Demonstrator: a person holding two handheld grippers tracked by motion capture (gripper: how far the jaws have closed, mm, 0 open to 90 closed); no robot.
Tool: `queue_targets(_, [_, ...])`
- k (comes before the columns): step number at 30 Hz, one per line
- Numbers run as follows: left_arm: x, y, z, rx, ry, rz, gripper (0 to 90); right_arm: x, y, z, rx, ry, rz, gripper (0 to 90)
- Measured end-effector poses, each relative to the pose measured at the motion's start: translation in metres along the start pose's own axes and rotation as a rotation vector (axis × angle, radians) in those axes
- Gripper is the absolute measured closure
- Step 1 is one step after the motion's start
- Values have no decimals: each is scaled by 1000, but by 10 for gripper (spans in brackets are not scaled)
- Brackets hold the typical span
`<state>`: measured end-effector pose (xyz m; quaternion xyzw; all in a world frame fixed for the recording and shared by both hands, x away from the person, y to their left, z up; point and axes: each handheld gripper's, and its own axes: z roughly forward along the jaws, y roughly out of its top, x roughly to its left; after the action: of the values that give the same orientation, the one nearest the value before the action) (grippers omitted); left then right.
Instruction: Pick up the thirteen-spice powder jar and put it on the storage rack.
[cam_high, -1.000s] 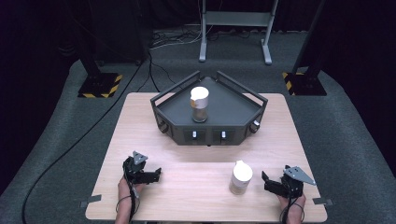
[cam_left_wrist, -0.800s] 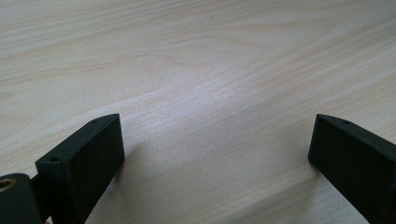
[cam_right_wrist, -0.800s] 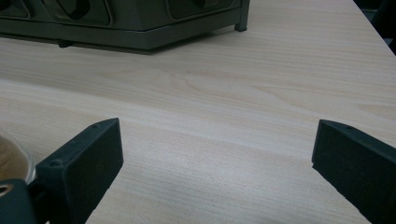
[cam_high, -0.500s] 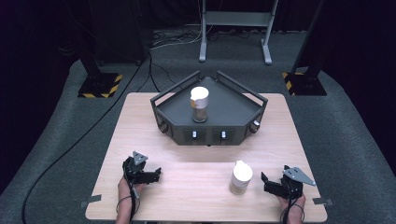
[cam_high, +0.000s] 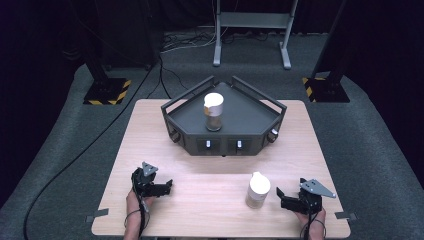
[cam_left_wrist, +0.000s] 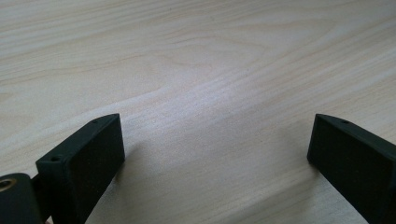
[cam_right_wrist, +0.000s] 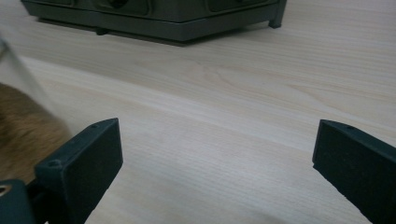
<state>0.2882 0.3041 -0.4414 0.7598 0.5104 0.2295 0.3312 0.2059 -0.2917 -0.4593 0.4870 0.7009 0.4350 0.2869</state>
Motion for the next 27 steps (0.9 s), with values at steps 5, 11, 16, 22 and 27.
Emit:
queue_targets(5, [0,0,0,0,2,2,37,4,-1,-15,-25,51,-29,4])
queue_targets(11, [-1,0,0,-2,5,4,37,3,-3,-27,-40,135,-40,0])
queue_targets(16, [-1,0,0,-2,4,3,37,15,1,-32,-54,173,-96,0])
queue_targets(22, [-1,0,0,-2,2,2,38,28,5,-26,-57,210,-125,0])
queue_targets(27, [-1,0,0,-2,2,3,38,38,7,-16,-74,233,-145,0])
